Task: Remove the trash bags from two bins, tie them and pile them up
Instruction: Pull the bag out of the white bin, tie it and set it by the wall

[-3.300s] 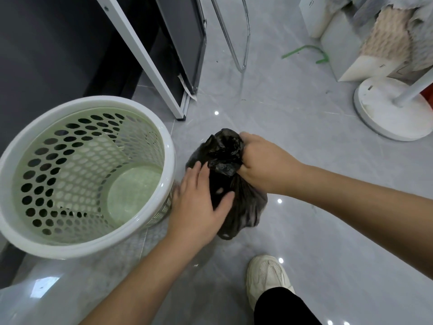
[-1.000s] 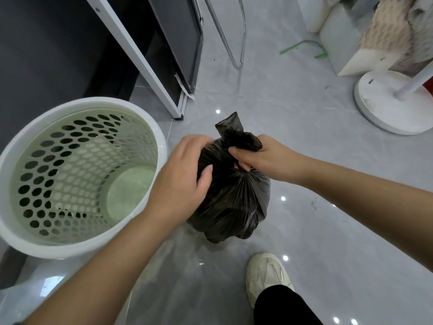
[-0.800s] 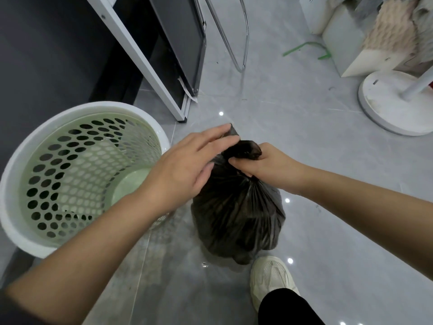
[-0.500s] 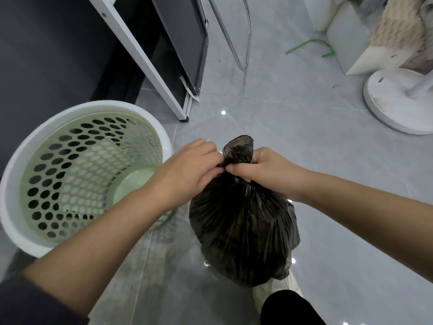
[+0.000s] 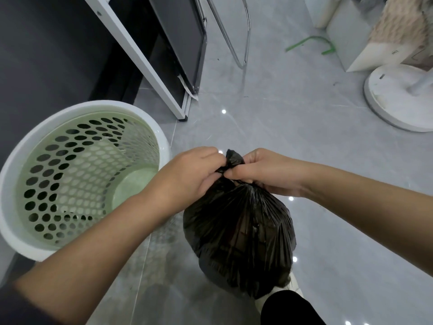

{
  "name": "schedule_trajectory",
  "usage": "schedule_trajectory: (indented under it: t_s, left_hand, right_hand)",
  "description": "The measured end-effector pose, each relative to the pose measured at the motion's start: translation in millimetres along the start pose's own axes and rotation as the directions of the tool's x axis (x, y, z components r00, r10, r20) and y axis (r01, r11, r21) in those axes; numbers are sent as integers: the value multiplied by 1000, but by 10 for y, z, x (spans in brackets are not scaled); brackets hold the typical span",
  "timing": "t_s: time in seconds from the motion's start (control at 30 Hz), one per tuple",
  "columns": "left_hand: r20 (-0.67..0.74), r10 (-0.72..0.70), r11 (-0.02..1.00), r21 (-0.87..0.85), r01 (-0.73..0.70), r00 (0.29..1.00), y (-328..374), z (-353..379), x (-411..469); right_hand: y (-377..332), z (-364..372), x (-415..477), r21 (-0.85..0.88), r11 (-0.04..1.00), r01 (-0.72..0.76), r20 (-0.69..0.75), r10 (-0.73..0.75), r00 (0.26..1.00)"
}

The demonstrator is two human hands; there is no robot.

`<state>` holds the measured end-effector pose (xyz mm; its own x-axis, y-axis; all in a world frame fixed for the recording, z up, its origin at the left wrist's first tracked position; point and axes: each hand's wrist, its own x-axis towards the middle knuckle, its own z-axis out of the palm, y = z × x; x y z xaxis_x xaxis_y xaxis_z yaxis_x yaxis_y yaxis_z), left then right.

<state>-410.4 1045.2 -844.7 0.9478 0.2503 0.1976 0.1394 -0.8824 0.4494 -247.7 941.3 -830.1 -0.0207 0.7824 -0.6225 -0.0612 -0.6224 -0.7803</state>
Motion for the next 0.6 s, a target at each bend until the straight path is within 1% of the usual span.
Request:
schedule_trajectory:
  t_s: [0.07,0.1,0.17,0.2,0.27,0.33,0.4,0.47,0.5,0.6]
  left_hand:
    - [28,-19,997,-80,21,999,26,-12,-33]
    - [30,-52,984,-171,56,998,57,-23,-57]
    - [33,-138,912,-386,141,990,142,-40,-90]
    - [37,-177,874,-454,174,983,182,-43,-95]
    - [29,-254,807,-545,228,967,237,-35,-89]
    - [0,-390,710,-637,300,921,267,-26,-67]
    - [-28,-534,638,-669,381,845,260,-7,-28]
    - [12,-640,556,-682,474,768,262,-17,13]
    - [48,-666,528,-675,515,745,254,-27,31]
    - [174,-665,546,-551,632,726,236,-51,66]
  right_hand:
    - [12,-25,-23,0,1000,6,25,-6,1000]
    - [10,-29,-34,8,1000,11,47,-12,999]
    - [20,-40,-47,7,1000,20,99,-21,995]
    - [27,-43,-58,6,1000,20,117,-21,993]
    - [25,-21,-85,-19,999,49,137,-46,989]
    - [9,-21,-111,-74,993,90,138,-79,987]
    - [-10,-33,-121,-104,985,139,130,-125,984]
    - [-28,-53,-126,-141,978,156,139,-137,981]
    - [-27,-50,-122,-169,972,166,149,-141,979]
    - [15,-18,-90,-238,952,191,130,-164,978]
